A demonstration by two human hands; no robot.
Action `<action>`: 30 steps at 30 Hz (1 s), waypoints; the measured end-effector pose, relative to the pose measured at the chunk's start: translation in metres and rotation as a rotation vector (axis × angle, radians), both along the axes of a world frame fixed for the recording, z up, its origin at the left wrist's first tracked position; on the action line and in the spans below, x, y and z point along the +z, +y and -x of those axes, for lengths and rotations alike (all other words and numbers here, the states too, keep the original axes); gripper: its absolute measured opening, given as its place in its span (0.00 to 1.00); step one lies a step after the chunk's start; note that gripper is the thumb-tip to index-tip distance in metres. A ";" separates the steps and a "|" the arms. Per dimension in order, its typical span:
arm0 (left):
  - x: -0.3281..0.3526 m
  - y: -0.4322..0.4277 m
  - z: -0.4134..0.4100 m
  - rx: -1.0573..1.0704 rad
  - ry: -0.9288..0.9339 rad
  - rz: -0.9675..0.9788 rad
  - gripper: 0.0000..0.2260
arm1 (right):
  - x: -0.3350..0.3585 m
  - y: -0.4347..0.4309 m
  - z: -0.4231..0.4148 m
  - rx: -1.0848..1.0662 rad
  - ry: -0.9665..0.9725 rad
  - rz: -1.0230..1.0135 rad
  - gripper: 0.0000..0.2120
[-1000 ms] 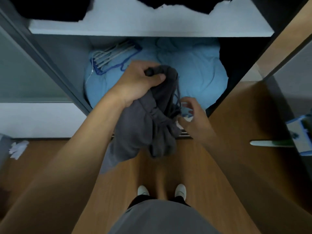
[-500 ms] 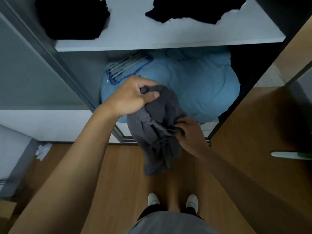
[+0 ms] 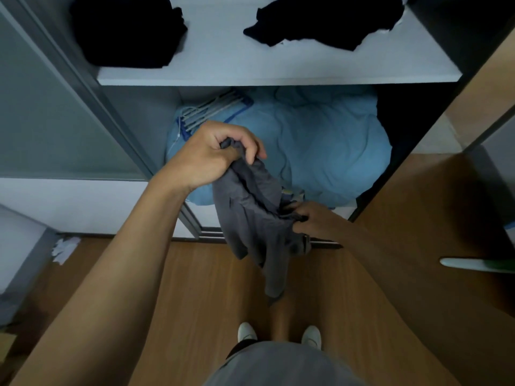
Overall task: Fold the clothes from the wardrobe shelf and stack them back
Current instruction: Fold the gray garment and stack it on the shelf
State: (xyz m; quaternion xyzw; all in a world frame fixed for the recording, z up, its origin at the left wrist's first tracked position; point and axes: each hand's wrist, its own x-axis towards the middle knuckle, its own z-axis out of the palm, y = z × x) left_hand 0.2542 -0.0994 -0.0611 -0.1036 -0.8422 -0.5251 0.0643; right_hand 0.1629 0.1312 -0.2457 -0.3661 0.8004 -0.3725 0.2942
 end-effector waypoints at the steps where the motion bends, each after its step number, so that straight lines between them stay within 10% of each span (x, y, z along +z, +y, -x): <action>1: -0.003 0.000 -0.001 0.037 0.019 -0.040 0.22 | -0.001 -0.002 -0.003 0.008 -0.053 -0.030 0.24; 11: -0.005 0.007 -0.004 0.066 0.013 -0.189 0.13 | 0.002 -0.028 -0.027 0.036 0.519 0.294 0.07; 18: -0.002 -0.002 -0.014 0.045 0.003 -0.186 0.14 | 0.021 -0.048 -0.031 0.265 0.636 0.265 0.05; 24: -0.023 -0.036 -0.022 0.436 0.006 -0.402 0.14 | 0.024 -0.034 -0.030 -0.053 0.463 0.162 0.13; 30: -0.087 -0.084 -0.044 0.696 -0.311 0.006 0.13 | 0.055 -0.024 -0.019 -0.201 0.623 0.146 0.11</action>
